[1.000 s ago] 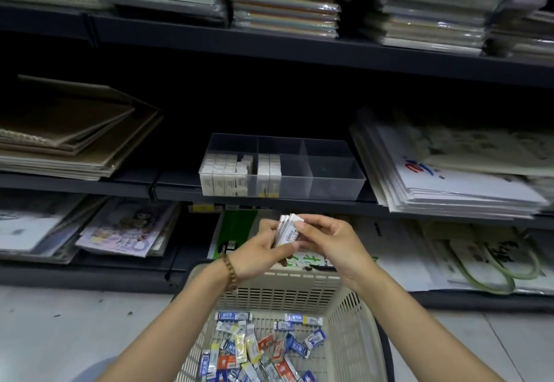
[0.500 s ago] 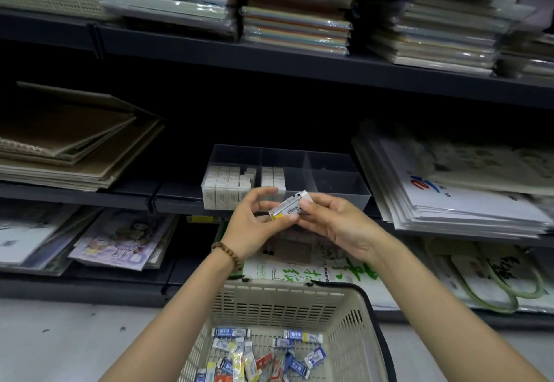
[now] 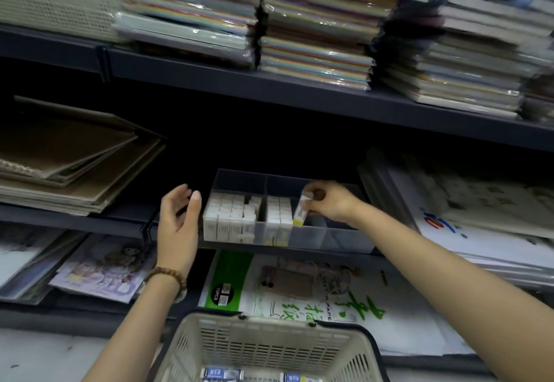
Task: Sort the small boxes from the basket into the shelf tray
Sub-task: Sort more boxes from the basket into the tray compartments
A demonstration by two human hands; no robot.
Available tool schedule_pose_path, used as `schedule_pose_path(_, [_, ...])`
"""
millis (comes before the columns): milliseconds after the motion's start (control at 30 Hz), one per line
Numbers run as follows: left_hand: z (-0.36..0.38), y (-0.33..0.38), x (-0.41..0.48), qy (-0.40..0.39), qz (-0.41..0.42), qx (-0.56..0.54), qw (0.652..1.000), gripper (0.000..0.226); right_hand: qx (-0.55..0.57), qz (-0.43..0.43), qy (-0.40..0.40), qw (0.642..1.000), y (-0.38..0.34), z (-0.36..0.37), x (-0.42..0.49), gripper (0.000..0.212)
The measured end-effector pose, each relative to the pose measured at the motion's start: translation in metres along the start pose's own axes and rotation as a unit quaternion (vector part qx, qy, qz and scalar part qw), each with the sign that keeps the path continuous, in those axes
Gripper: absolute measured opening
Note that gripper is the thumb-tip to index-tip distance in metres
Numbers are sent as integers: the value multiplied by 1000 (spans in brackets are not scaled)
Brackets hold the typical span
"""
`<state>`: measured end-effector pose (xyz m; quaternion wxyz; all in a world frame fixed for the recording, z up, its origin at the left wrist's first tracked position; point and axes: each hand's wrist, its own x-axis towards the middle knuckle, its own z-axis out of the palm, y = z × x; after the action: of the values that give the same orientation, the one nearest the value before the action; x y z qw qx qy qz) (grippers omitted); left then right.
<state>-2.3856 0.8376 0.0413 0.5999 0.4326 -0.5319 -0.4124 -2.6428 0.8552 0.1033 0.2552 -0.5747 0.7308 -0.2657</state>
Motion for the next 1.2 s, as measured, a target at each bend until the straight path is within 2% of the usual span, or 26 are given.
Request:
schedule_pose_path(167, [3,-16,-1,-4,-43,8,999,39,-101,-5,19,995,7,20,10,42])
schedule_pose_path(433, [16,-20,-10,-33,-62,24,997,39,-91,-8,-4,996,17,12,6,45])
schedule_pose_path(733, [18,-17,-13,-28,-62,30,997,34,-92,-20,30,995,19,13,7,40])
schedule_pose_path(833, [18,-13,-16,-23,-38,55,997,33,-89,-19,45,995,17,3,3,32])
schedule_pose_path(933, [19,3,-22,-15,84,104,991,35,-15,-42,91,995,1,-17,-7,24])
schedule_pose_path(1000, [25,15,-28,-65,122,95,986,42,83,-69,93,990,-13,-32,-21,17])
schedule_pose_path(1067, [36,24,-37,-172,76,51,981,53,158,-81,24,984,-25,-37,-40,16])
schedule_pose_path(1133, [44,27,-45,-290,10,16,957,60,198,-81,-70,974,-34,-30,-57,17])
schedule_pose_path(1200, [47,27,-48,-351,-9,22,936,54,199,-80,-107,971,-36,-17,-67,18])
